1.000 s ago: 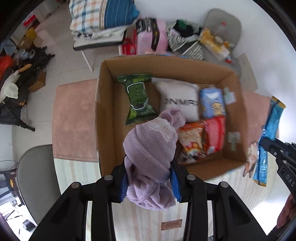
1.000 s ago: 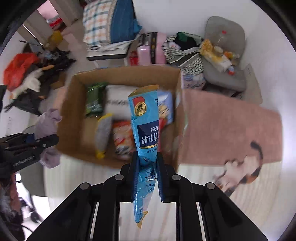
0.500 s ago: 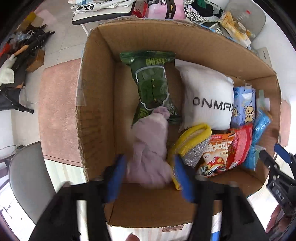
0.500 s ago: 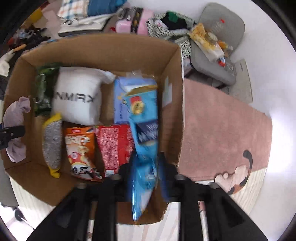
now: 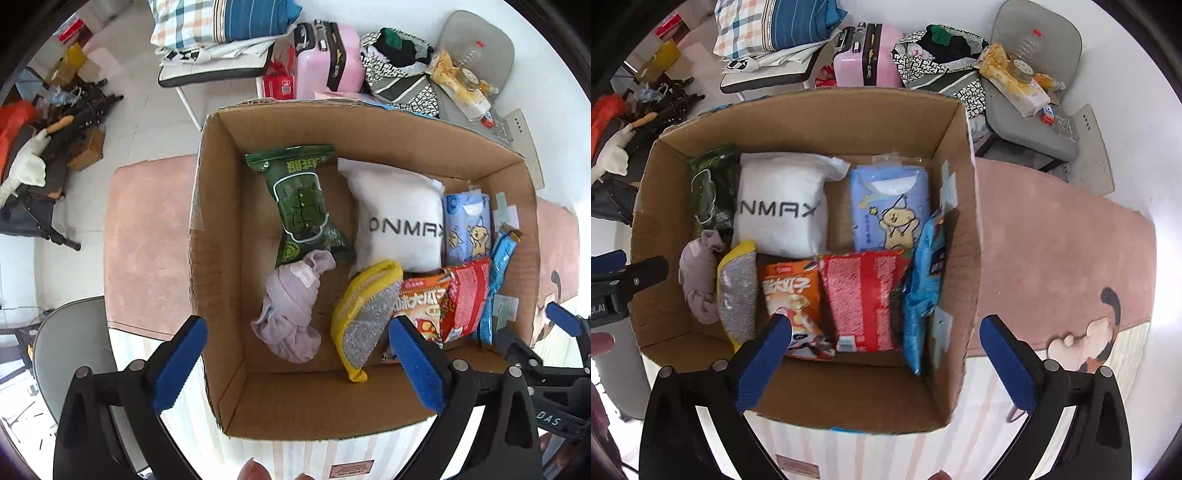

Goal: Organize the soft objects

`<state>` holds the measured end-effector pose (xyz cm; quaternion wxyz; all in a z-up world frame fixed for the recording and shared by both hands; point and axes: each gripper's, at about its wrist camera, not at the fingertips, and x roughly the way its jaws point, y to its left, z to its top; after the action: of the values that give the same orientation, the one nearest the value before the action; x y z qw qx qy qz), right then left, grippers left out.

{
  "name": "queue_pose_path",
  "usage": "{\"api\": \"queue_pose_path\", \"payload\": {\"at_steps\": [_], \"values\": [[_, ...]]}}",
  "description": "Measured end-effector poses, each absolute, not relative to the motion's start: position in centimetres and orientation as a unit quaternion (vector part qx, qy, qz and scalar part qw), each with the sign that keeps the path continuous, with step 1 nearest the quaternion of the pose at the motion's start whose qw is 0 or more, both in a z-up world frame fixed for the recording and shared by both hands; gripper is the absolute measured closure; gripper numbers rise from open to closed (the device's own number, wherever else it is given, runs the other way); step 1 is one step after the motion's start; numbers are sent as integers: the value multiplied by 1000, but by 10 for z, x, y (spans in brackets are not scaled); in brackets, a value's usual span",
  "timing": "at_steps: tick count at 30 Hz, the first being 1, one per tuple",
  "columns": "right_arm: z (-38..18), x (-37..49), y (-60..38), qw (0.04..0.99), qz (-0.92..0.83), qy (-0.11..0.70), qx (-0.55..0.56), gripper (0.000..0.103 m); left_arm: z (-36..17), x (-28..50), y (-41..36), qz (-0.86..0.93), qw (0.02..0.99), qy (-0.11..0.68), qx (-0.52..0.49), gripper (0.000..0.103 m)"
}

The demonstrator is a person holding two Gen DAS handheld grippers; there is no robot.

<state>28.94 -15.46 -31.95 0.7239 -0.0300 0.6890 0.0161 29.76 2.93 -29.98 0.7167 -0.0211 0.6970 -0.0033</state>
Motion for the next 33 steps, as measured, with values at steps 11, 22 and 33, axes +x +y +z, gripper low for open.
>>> {"api": "queue_pose_path", "payload": {"at_steps": [11,22,33], "values": [[-337,253,-148,702,8,712,-1,0,-313,269,25,2,707,707,-33,2],[-291,237,-158,744,-9,668,14,0,-268,232,16,26,762,647,-11,2],[-209,173,-164,798,8,603,5,0,-176,163,11,42,825,564,-14,2]]}}
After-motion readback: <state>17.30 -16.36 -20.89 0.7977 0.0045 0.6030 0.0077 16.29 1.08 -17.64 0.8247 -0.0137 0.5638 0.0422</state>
